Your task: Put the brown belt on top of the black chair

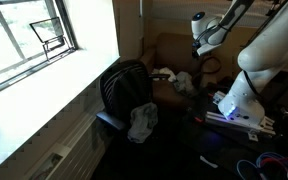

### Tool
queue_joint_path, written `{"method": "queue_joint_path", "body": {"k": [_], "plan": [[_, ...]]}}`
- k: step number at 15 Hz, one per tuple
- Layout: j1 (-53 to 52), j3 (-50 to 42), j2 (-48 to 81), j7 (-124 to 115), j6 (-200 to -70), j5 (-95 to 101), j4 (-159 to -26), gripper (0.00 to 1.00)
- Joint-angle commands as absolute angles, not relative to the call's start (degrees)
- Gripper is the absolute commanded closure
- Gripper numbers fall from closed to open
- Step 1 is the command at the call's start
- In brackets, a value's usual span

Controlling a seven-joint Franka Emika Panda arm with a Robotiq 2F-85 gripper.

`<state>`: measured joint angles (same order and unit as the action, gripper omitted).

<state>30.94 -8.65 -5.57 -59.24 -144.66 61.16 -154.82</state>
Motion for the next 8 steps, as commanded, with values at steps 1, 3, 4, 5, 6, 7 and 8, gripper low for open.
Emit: {"method": "queue_joint_path", "body": {"k": [1,3,4,5,6,7,8], "plan": [[33.37,-17.84,-0.05,-73.14,-144.55,77.37,-152.29,0.00],[30.32,-20.19,-3.39,-71.08,-144.22,75.85,-154.10,0.00],[30.73,-21.97,-2.31,-72.55,-144.50,77.56,-153.91,0.00],[30.44,-22.36,-2.19,-72.14,-144.53,77.21,-153.86,0.00],[29.77,-22.31,-2.35,-72.14,-144.51,76.99,-153.81,0.00],[28.93,-22.17,-2.68,-72.18,-144.43,76.86,-153.81,0.00],[29.08,-23.13,-1.83,-70.85,-147.85,80.15,-153.37,0.00]]}}
